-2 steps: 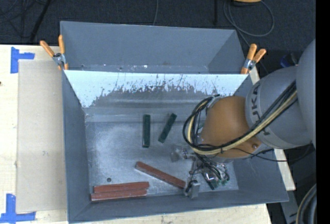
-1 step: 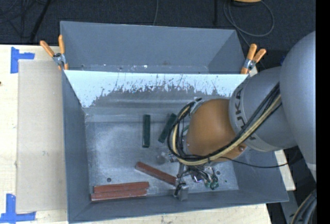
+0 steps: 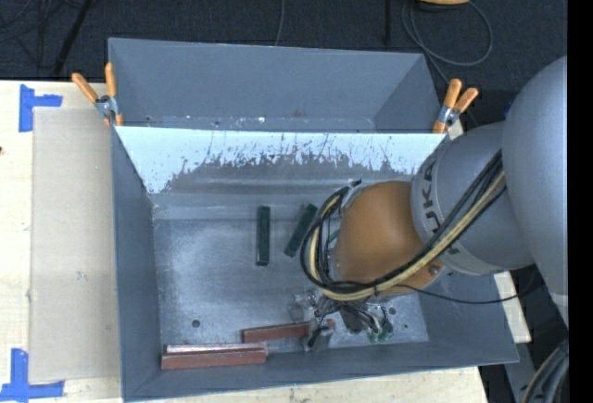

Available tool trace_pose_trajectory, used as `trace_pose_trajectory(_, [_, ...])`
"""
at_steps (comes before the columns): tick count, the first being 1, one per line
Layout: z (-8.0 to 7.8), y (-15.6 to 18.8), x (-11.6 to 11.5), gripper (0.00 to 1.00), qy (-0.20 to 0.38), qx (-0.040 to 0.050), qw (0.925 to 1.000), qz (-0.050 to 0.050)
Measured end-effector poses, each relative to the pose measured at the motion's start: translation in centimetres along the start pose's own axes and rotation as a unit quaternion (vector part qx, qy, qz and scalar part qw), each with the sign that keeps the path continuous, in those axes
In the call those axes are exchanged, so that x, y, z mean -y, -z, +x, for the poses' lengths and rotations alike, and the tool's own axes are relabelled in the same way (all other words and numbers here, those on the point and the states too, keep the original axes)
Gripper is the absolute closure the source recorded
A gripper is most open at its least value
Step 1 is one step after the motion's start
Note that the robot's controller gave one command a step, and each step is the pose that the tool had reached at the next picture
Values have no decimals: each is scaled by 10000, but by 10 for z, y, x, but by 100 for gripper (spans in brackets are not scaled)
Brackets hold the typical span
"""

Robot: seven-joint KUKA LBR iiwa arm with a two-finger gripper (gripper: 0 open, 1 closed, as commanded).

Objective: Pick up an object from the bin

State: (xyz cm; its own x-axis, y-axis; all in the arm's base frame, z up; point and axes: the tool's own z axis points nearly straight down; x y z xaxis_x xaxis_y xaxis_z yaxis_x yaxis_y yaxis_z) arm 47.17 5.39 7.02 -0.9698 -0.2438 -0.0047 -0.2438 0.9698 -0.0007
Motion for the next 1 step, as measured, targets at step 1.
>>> trace_pose_trajectory(1, [-30,136,22,100,1321,9,9912,3])
